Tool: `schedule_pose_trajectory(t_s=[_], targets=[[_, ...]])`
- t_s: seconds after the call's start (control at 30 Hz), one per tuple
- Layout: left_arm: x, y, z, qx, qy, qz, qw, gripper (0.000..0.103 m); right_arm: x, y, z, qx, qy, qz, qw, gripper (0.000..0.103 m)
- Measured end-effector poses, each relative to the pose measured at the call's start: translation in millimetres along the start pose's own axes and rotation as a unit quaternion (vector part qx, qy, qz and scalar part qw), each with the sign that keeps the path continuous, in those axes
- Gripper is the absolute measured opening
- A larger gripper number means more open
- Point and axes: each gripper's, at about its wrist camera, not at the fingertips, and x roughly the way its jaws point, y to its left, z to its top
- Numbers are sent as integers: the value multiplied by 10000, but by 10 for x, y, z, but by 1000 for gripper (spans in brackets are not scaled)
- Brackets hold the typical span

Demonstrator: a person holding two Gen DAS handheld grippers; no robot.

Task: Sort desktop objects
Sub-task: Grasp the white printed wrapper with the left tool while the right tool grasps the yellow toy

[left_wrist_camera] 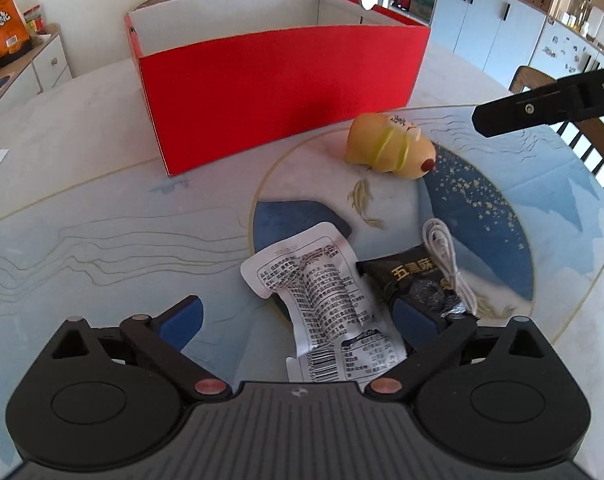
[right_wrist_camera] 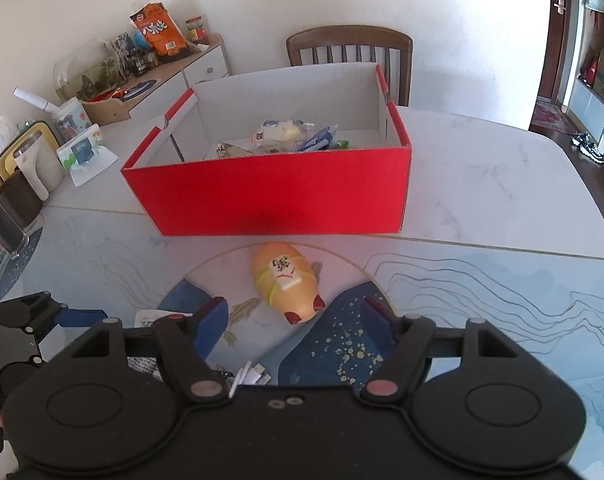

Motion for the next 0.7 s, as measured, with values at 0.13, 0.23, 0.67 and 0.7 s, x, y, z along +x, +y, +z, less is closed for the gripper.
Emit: schedule_pose_trajectory(t_s=[0.13,0.23,0.67,0.7], targets=[[73,-23,-9,40,67,72,9999,102,40,-3,21,-45,41,-20,10000,73],[137,-74,-16,107,122,65,9998,102,85,-4,54,-90,76,-44,9999,73],[237,29,-267,116,-64,264,9996,102,402,49,149,-335,266,-178,9989,73],[236,72,-317,101,-77,277,9995,102,428,54,152,-366,279,-197,9987,73]])
